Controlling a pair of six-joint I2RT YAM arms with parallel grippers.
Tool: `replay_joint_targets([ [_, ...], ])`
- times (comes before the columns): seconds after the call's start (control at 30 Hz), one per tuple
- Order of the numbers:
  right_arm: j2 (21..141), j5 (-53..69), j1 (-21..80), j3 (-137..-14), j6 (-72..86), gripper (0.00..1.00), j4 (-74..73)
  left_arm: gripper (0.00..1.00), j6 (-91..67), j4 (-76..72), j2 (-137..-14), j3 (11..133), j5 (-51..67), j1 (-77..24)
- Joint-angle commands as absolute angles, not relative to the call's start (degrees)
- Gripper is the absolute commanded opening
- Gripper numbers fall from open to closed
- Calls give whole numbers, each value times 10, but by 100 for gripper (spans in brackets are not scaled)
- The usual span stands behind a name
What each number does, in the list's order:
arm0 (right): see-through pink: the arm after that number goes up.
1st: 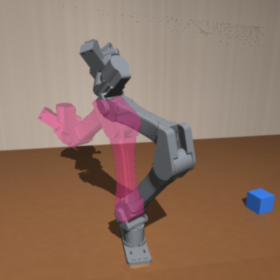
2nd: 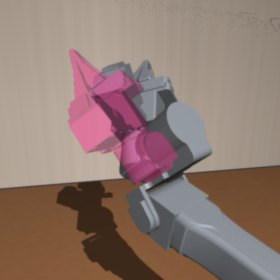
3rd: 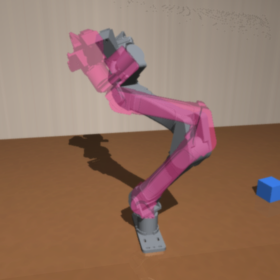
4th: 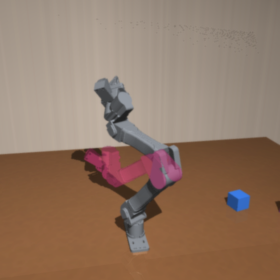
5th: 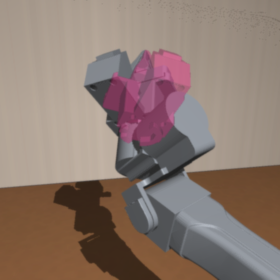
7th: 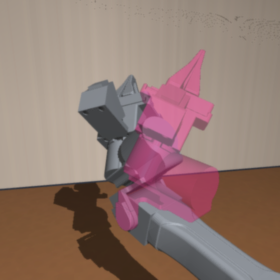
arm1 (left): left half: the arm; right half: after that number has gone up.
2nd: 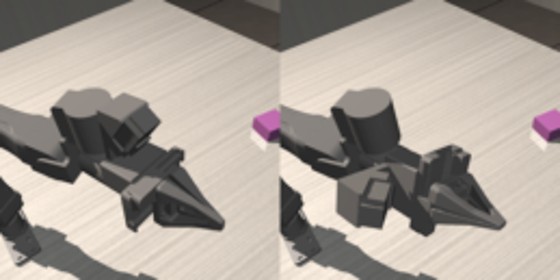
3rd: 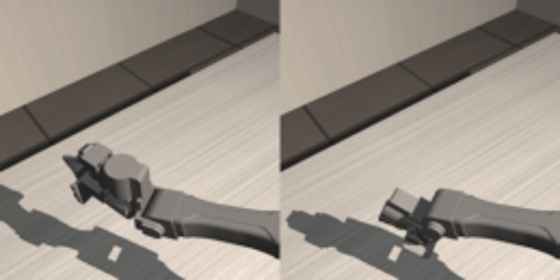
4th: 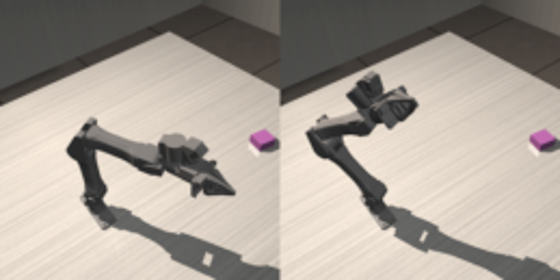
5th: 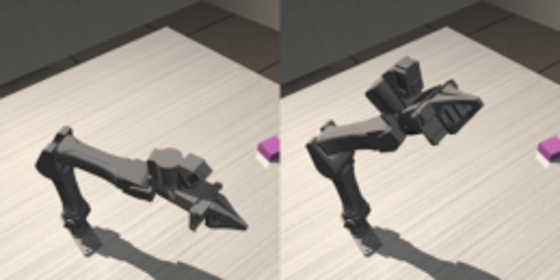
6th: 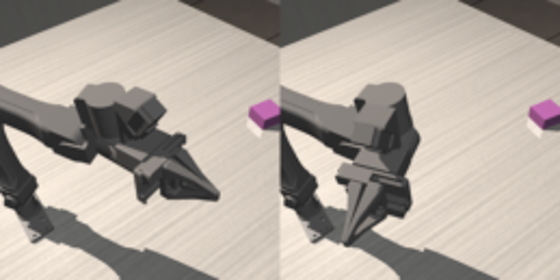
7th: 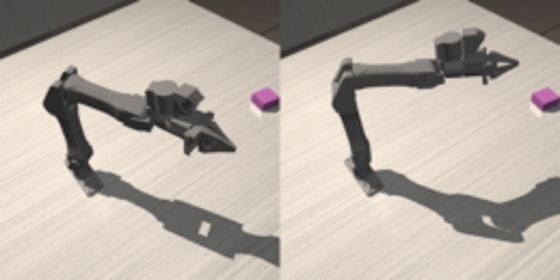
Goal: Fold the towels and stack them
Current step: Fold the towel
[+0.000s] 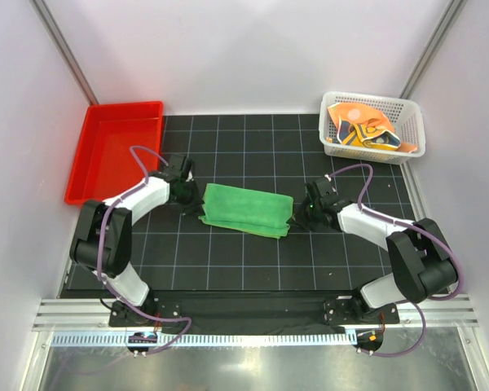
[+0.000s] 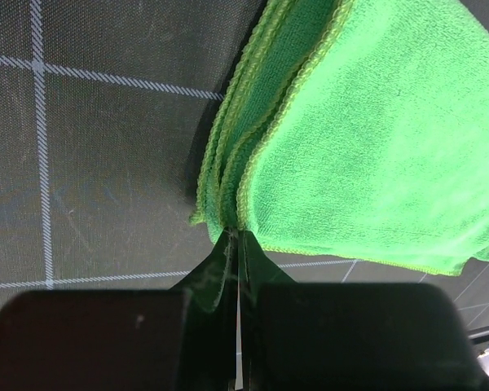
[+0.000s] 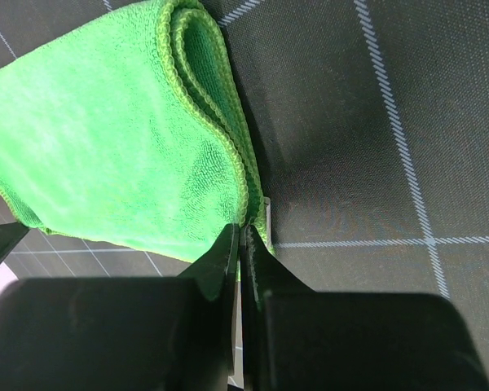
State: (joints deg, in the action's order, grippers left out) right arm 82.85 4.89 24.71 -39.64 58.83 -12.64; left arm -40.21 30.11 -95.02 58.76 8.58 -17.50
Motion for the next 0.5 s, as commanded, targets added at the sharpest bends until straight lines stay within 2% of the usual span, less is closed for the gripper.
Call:
replay_joint_targets([
  [0.0,810,47,251,-404,584,1,-107,0,-401,307,-956,605,84,-172],
  [0.13,810,47,250,-405,582,1,-108,0,-403,316,-953,609,71,-172],
  [0.17,811,49,251,-404,583,1,-107,4,-402,316,-952,608,69,-172],
  [0.23,813,49,251,-404,583,1,-107,21,-404,323,-950,608,58,-171],
  [0.27,815,49,250,-403,583,1,-106,33,-404,323,-951,608,58,-172],
  [0.33,814,51,251,-403,583,1,-102,45,-406,323,-951,607,54,-172],
  [0.47,814,56,251,-403,578,1,-98,50,-407,314,-955,607,62,-172],
])
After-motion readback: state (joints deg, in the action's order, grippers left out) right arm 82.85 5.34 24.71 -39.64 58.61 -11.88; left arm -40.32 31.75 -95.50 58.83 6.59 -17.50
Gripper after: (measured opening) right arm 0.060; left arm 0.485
